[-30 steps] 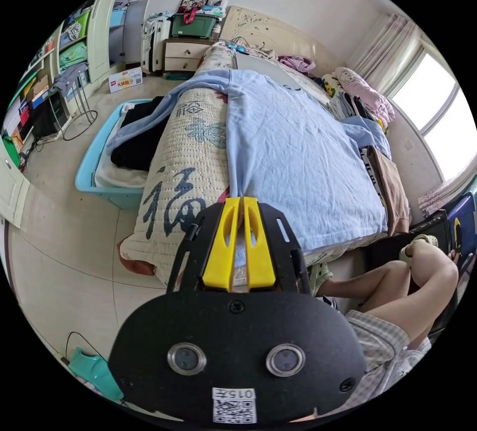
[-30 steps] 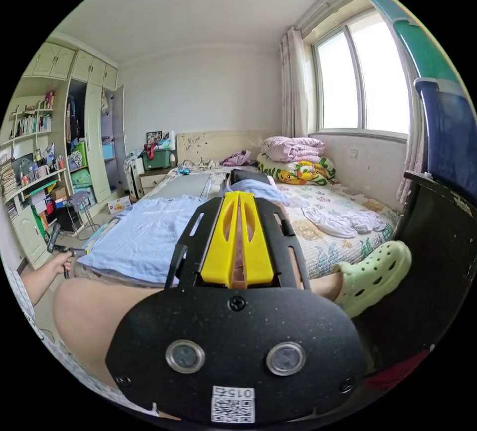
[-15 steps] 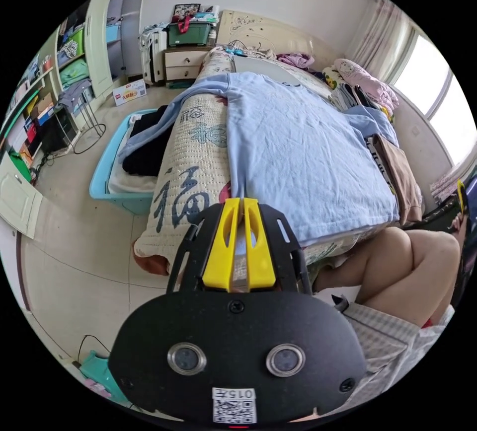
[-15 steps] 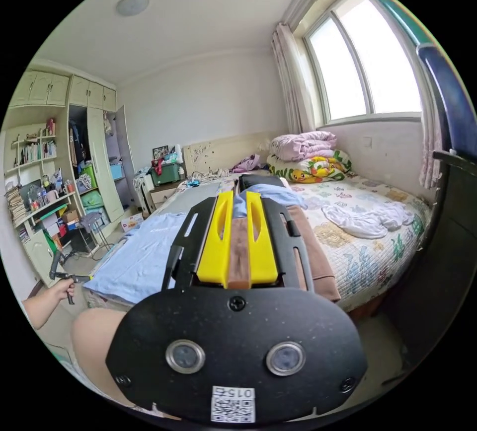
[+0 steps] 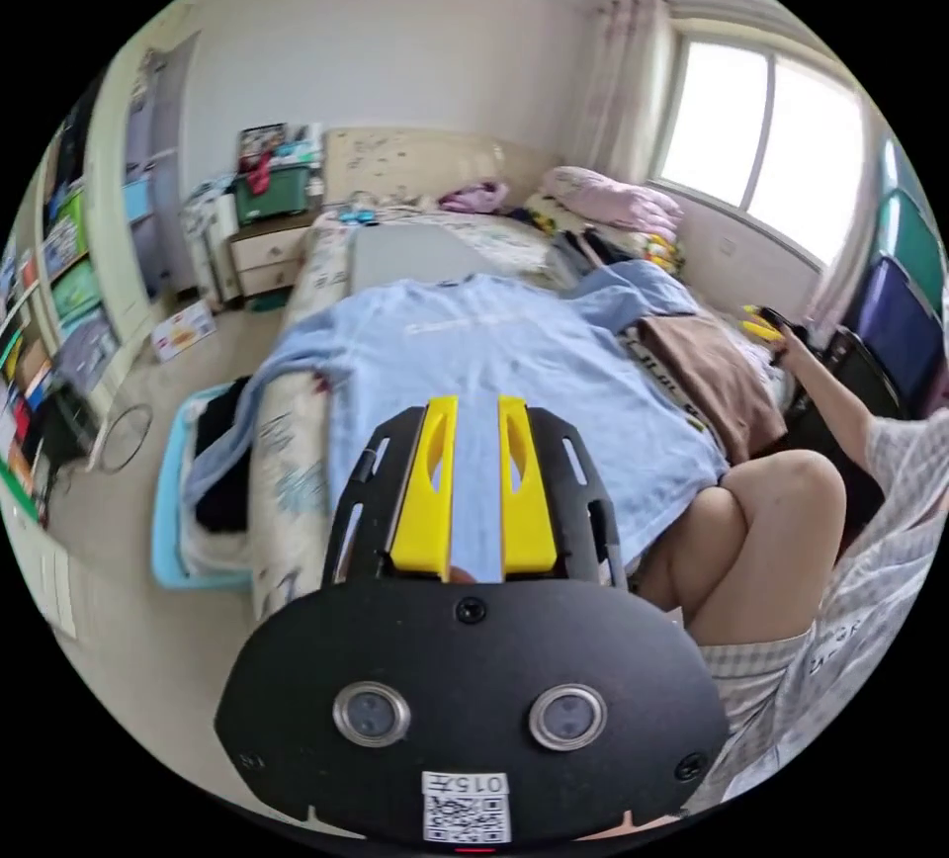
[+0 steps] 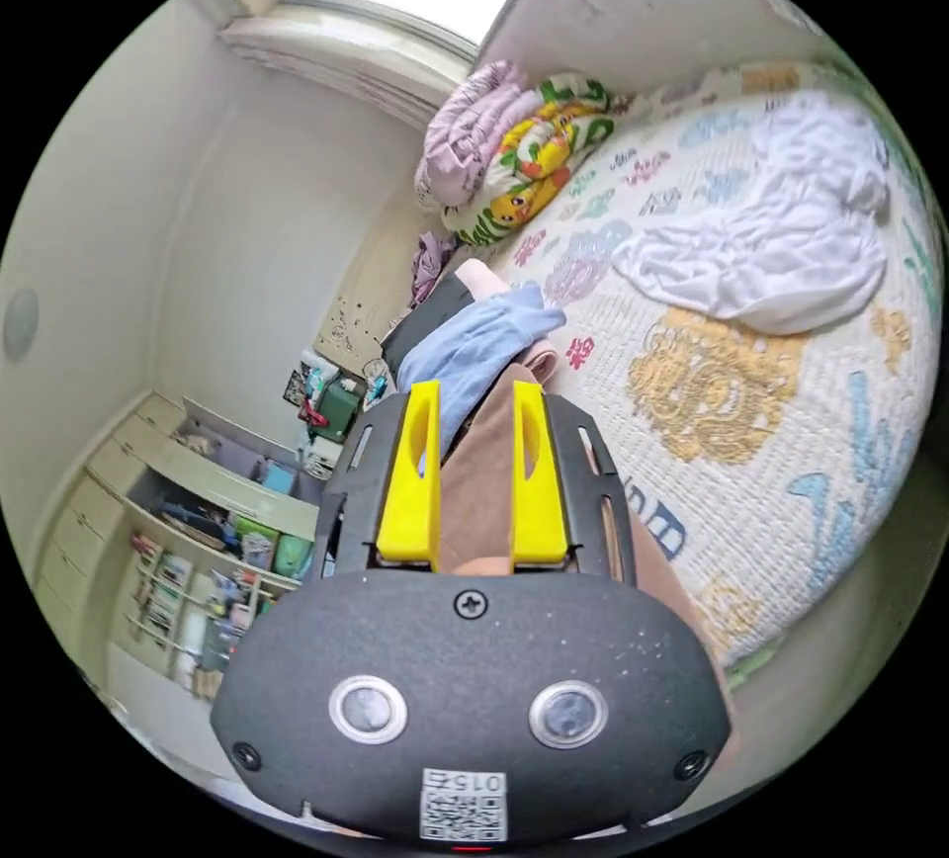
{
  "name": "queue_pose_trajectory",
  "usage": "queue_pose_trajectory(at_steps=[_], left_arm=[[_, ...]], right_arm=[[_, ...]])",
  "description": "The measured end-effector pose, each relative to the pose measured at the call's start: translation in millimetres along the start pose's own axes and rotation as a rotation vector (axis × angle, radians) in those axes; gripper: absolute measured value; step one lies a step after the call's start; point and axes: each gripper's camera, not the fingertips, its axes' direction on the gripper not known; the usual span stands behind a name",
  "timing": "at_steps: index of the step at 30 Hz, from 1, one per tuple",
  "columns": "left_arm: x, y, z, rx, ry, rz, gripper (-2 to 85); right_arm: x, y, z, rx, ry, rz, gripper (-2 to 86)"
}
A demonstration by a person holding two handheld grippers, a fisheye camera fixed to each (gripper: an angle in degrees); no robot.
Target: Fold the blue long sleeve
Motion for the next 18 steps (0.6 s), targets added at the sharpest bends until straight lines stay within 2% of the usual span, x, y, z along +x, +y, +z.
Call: queue_pose_trajectory(at_steps=[5,8,10,13,18], left_arm=[[89,-46,114,-0.148,0.266,0.258,9.6],[129,-45,172,-0.316,0.315,0.392,10.1],[142,-36,198,-0.424,0.308,0.446,10.0],[142,-24,207,-0.385,0.289,0.424,9.0],[141,-14,214,-0.352,0.31,0.384,9.6]], right_arm=[[23,-85,77,-0.041,-0.002,0.133,13.5],[30,-123,122,-0.109,0.12,0.16,14.1],[31,-140,147,-0.139,0.116,0.156,14.2],[25,-159,179,-0.149,0.161,0.144,13.8],[-18,-157,219,-0.086,0.416,0.004,13.3]])
